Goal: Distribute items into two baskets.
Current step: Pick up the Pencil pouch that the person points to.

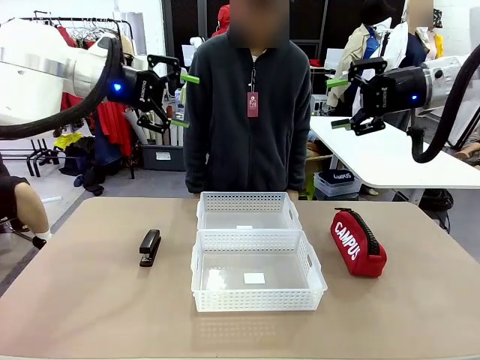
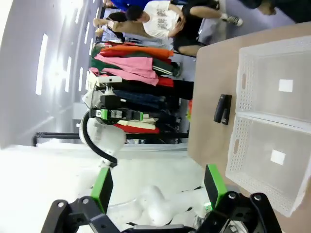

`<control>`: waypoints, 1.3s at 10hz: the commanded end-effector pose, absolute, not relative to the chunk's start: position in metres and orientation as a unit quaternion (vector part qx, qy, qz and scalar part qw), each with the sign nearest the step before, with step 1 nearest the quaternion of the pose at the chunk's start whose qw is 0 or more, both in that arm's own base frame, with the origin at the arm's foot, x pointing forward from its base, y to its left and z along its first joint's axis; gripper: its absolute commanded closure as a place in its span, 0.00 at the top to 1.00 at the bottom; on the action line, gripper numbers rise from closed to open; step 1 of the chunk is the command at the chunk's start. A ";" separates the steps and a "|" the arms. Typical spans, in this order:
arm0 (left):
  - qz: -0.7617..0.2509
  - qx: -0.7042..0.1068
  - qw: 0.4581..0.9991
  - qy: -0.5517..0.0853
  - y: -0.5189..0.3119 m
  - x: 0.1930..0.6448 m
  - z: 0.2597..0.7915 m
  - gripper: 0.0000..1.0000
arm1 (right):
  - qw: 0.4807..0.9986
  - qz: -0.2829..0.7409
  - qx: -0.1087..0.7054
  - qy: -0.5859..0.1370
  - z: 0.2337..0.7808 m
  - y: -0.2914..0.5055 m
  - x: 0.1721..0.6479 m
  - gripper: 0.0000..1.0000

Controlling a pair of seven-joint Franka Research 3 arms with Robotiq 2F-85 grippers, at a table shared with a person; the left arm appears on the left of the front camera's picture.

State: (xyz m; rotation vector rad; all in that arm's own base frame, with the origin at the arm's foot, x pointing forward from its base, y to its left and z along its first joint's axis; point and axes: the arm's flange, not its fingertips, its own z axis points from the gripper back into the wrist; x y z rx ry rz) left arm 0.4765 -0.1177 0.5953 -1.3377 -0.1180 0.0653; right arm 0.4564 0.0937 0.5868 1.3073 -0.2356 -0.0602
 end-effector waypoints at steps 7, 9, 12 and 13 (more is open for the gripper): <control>0.028 -0.671 0.738 -0.065 -0.065 0.463 0.608 1.00 | 0.744 -0.028 0.666 -0.044 0.598 0.047 0.490 1.00; 0.028 -0.672 0.737 -0.063 -0.066 0.464 0.609 1.00 | 0.728 -0.021 0.683 -0.053 0.606 0.040 0.486 1.00; 0.034 -0.659 0.749 -0.056 -0.063 0.469 0.610 1.00 | 0.718 -0.019 0.693 -0.063 0.607 0.039 0.487 1.00; 0.034 -0.659 0.749 -0.056 -0.063 0.469 0.610 1.00 | 0.737 -0.029 0.673 -0.050 0.603 0.040 0.485 1.00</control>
